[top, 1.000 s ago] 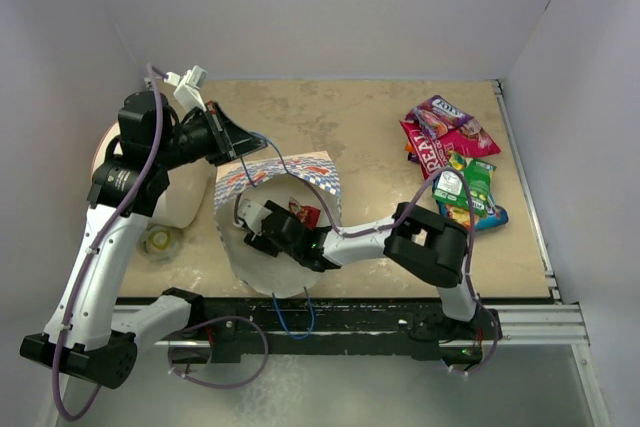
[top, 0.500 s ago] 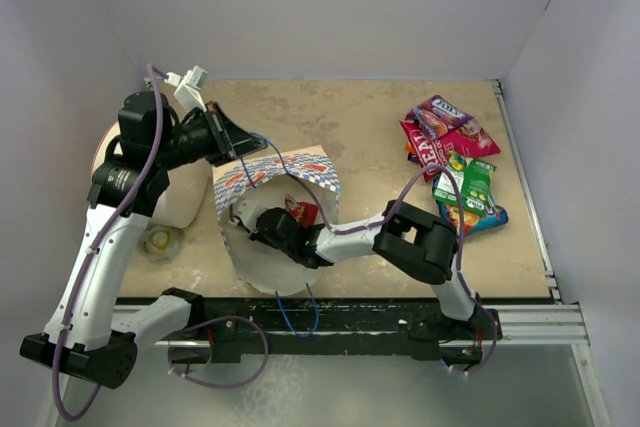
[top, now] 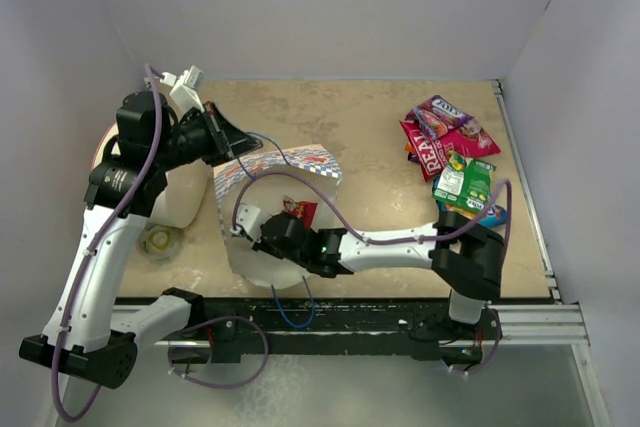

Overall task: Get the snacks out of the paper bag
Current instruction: Take out the snack from the paper bag, then place the snack at the center of the board.

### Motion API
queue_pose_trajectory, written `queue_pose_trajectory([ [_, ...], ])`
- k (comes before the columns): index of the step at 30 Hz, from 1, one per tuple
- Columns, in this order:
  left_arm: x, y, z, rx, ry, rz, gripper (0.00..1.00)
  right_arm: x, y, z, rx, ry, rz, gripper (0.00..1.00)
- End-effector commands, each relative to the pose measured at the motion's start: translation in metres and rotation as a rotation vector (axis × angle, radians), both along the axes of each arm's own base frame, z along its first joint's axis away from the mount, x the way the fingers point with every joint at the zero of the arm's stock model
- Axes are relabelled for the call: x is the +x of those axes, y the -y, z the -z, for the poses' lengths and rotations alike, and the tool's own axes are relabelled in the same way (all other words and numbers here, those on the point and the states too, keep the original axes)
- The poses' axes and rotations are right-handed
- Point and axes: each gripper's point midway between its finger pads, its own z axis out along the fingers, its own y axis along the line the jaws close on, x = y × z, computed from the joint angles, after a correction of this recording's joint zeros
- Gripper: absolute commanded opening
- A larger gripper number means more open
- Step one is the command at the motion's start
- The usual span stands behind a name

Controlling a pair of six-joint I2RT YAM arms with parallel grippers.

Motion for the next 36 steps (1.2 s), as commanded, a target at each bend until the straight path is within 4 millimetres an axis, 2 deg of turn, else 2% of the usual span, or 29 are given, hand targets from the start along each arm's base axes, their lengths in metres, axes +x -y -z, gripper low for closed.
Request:
queue_pose_trajectory([
  [1, 0.0, -0.009, -0.013, 0.037, 0.056, -0.036, 0.0, -0.045, 0.002, -0.022, 0.074, -0.079, -0.037, 0.16],
  [5, -0.002, -0.017, -0.005, 0.07, 0.038, -0.072, 0.0, -0.066, 0.018, -0.029, 0.096, -0.137, -0.022, 0.13],
  [7, -0.003, -0.02, -0.002, 0.082, 0.027, -0.086, 0.0, -0.071, 0.026, -0.044, 0.126, -0.144, -0.002, 0.12],
  [9, -0.004, -0.021, 0.002, 0.09, 0.013, -0.094, 0.0, -0.075, 0.043, -0.048, 0.123, -0.15, 0.019, 0.11],
  [17, -0.004, -0.02, 0.008, 0.09, -0.008, -0.087, 0.0, -0.092, 0.084, -0.127, 0.232, -0.144, -0.05, 0.07],
  [19, -0.005, -0.019, 0.008, 0.086, -0.01, -0.082, 0.0, -0.094, 0.088, -0.161, 0.288, -0.135, -0.071, 0.0],
  [21, -0.005, -0.019, 0.009, 0.084, -0.013, -0.079, 0.0, -0.095, 0.095, -0.184, 0.324, -0.134, -0.062, 0.0],
  [25, -0.008, -0.018, 0.01, 0.079, -0.016, -0.077, 0.0, -0.075, 0.11, -0.238, 0.431, -0.052, 0.054, 0.0],
  [29, -0.009, -0.019, 0.008, 0.078, -0.014, -0.078, 0.0, -0.045, 0.129, -0.278, 0.498, 0.067, 0.231, 0.0],
  [33, -0.012, -0.02, 0.01, 0.083, -0.023, -0.078, 0.0, -0.013, 0.158, -0.312, 0.559, 0.209, 0.485, 0.0],
  [36, -0.015, -0.022, 0.013, 0.088, -0.031, -0.082, 0.0, 0.006, 0.166, -0.327, 0.587, 0.249, 0.554, 0.0],
])
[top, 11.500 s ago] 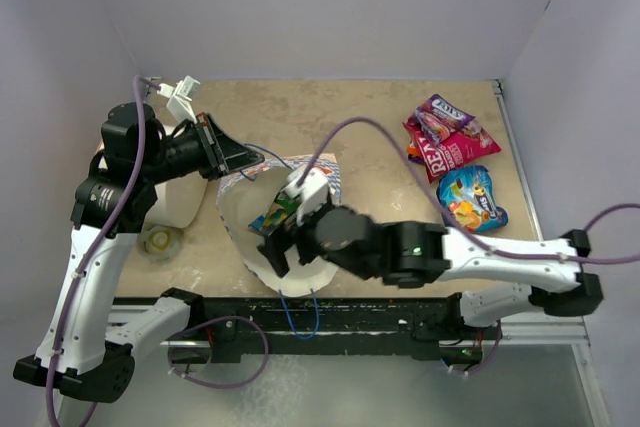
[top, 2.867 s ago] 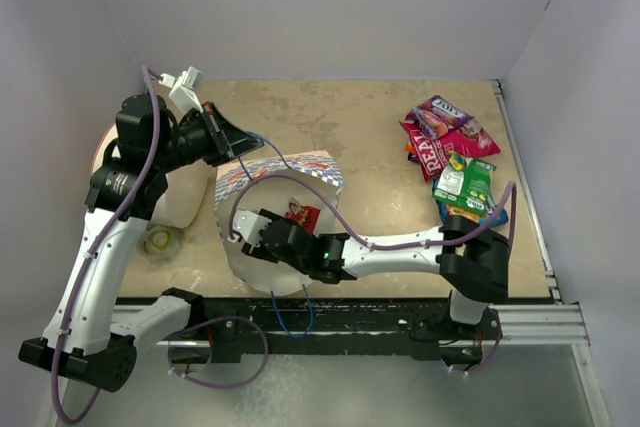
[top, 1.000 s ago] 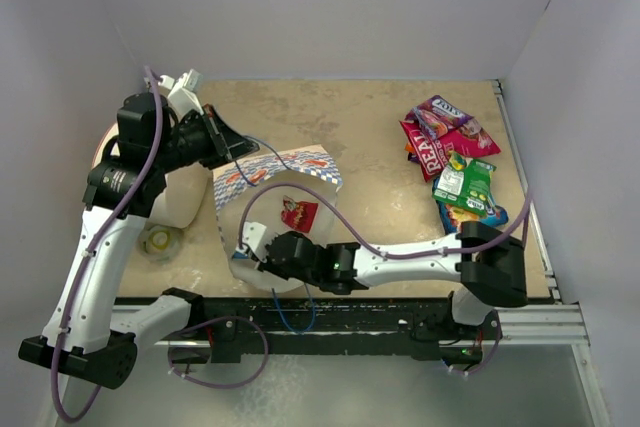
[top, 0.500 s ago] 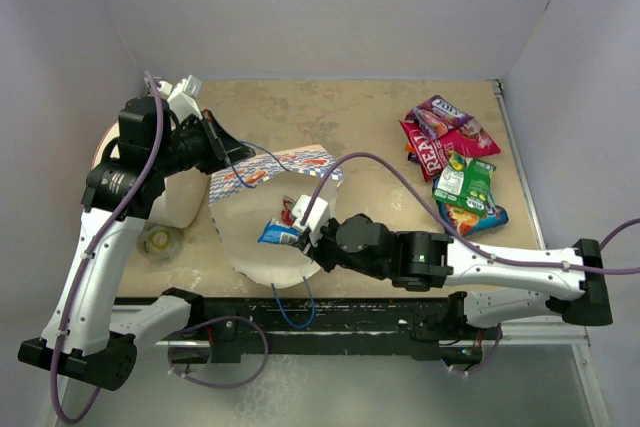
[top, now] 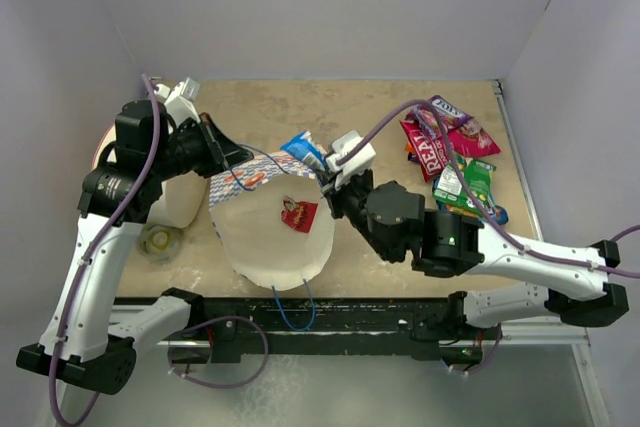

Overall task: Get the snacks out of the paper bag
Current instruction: Place the snack at the center of the board.

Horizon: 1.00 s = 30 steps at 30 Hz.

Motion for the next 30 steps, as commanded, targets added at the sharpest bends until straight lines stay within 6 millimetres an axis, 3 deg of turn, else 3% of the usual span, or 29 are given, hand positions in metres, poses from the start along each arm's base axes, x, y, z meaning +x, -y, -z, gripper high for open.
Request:
queue_pose_trajectory([
  [1, -0.005, -0.004, -0.007, 0.005, 0.038, -0.002, 0.0, 0.042, 0.032, -0.045, 0.111, 0.057, 0.236, 0.0],
  [4, -0.005, -0.004, -0.009, 0.009, 0.045, -0.002, 0.0, 0.073, 0.044, -0.03, 0.14, -0.05, 0.282, 0.0],
  [7, -0.004, -0.003, -0.013, 0.007, 0.056, 0.007, 0.0, 0.101, 0.075, -0.001, 0.113, -0.135, 0.422, 0.0],
  [9, -0.005, -0.002, -0.015, 0.005, 0.061, 0.011, 0.0, 0.117, 0.101, 0.025, 0.094, -0.209, 0.529, 0.0],
  [10, -0.004, -0.002, -0.014, 0.007, 0.059, 0.011, 0.0, 0.133, 0.144, 0.064, 0.093, -0.309, 0.685, 0.0],
  [18, 0.001, 0.0, -0.01, 0.009, 0.046, 0.018, 0.0, 0.14, 0.254, 0.164, 0.234, -0.524, 1.017, 0.0],
  [23, 0.003, 0.003, -0.009, 0.004, 0.034, 0.033, 0.0, 0.149, 0.307, 0.188, 0.307, -0.55, 1.181, 0.0],
  [30, 0.005, 0.006, -0.007, 0.0, 0.021, 0.048, 0.0, 0.186, 0.341, 0.205, 0.386, -0.602, 1.258, 0.0],
])
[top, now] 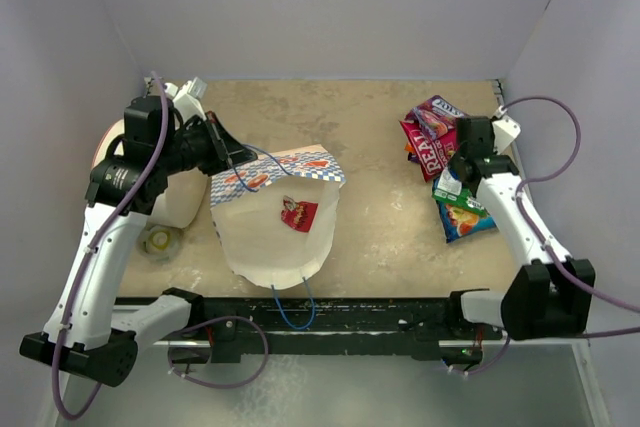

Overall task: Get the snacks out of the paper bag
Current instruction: Place the snack at the center of the board, then take out the snack from the paper bag.

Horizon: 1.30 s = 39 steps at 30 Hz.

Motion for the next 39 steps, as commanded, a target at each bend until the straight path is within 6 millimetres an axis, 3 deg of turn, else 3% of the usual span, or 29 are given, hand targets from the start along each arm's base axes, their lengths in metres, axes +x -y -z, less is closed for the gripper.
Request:
queue_pose_trajectory([
  [1, 0.0, 0.002, -0.017, -0.005, 0.069, 0.031, 0.0, 0.041, 0.005, -0.007, 0.086, 0.076, 0.032, 0.0],
  [9, 0.004, 0.001, -0.019, 0.008, 0.079, 0.029, 0.0, 0.069, 0.025, 0.027, 0.082, -0.001, 0.096, 0.0],
  [14, 0.005, 0.001, -0.017, 0.009, 0.075, 0.029, 0.0, 0.06, 0.024, 0.049, 0.102, -0.061, 0.109, 0.15],
  [18, 0.006, 0.002, -0.016, 0.004, 0.068, 0.031, 0.0, 0.053, 0.024, 0.032, 0.081, -0.014, 0.07, 0.42],
  [21, 0.005, 0.003, -0.016, 0.0, 0.068, 0.033, 0.0, 0.048, 0.027, 0.008, 0.038, 0.025, 0.037, 0.53],
  [24, 0.005, 0.003, -0.017, -0.003, 0.07, 0.032, 0.0, 0.037, 0.027, -0.015, 0.027, 0.062, 0.013, 0.56],
  [27, 0.003, 0.003, -0.017, -0.007, 0.07, 0.035, 0.0, 0.02, 0.014, -0.014, 0.088, 0.075, -0.03, 0.56],
  [30, 0.001, 0.004, -0.015, -0.018, 0.065, 0.04, 0.0, -0.01, -0.003, 0.014, 0.138, 0.043, -0.111, 0.56],
  [32, -0.001, 0.005, -0.016, -0.025, 0.063, 0.042, 0.0, -0.022, -0.021, 0.02, 0.196, 0.074, -0.196, 0.6],
  [37, -0.007, 0.005, -0.014, -0.029, 0.062, 0.054, 0.0, -0.045, -0.04, -0.003, 0.249, 0.175, -0.292, 0.65],
  [39, -0.009, 0.005, -0.013, -0.025, 0.058, 0.056, 0.0, -0.05, -0.058, -0.011, 0.309, 0.191, -0.367, 0.68],
])
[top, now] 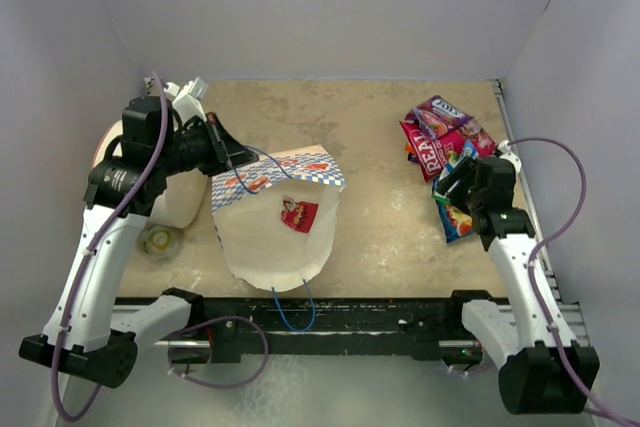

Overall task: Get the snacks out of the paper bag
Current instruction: Take out the snack from the paper bag.

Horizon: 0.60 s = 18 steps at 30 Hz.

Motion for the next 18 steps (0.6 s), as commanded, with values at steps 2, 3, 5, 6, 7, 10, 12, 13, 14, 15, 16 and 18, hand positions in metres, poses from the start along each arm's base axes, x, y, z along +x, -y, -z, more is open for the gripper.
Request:
queue_pose_trajectory([
  [2, -0.006, 0.0, -0.01, -0.015, 0.049, 0.015, 0.0, 0.0, -0.054, -0.044, 0.159, 0.133, -0.231, 0.71],
  [3, -0.006, 0.0, -0.01, -0.016, 0.051, 0.014, 0.0, -0.001, -0.065, -0.048, 0.185, 0.137, -0.268, 0.72],
  [5, -0.006, 0.0, -0.01, -0.016, 0.053, 0.018, 0.0, -0.002, -0.09, -0.061, 0.194, 0.153, -0.34, 0.74],
  [6, -0.006, 0.001, -0.01, -0.017, 0.05, 0.022, 0.0, -0.002, -0.101, -0.071, 0.178, 0.171, -0.366, 0.75],
  [7, -0.006, 0.001, -0.009, -0.019, 0.047, 0.026, 0.0, -0.002, -0.117, -0.081, 0.165, 0.187, -0.405, 0.76],
  [10, -0.007, 0.003, -0.009, -0.028, 0.039, 0.035, 0.0, -0.001, -0.16, -0.11, 0.172, 0.231, -0.509, 0.79],
  [12, -0.008, 0.004, -0.009, -0.035, 0.038, 0.039, 0.0, 0.0, -0.185, -0.133, 0.195, 0.265, -0.565, 0.8],
  [13, -0.008, 0.004, -0.008, -0.036, 0.037, 0.038, 0.0, 0.001, -0.196, -0.144, 0.195, 0.287, -0.588, 0.8],
  [14, -0.008, 0.004, -0.009, -0.037, 0.038, 0.037, 0.0, 0.001, -0.204, -0.155, 0.184, 0.31, -0.6, 0.81],
  [15, -0.008, 0.004, -0.009, -0.038, 0.037, 0.037, 0.0, 0.0, -0.212, -0.164, 0.171, 0.334, -0.617, 0.81],
  [16, -0.009, 0.004, -0.008, -0.038, 0.036, 0.037, 0.0, 0.0, -0.219, -0.18, 0.16, 0.371, -0.637, 0.81],
  [18, -0.01, 0.003, -0.007, -0.039, 0.034, 0.034, 0.0, -0.003, -0.231, -0.199, 0.127, 0.416, -0.687, 0.82],
])
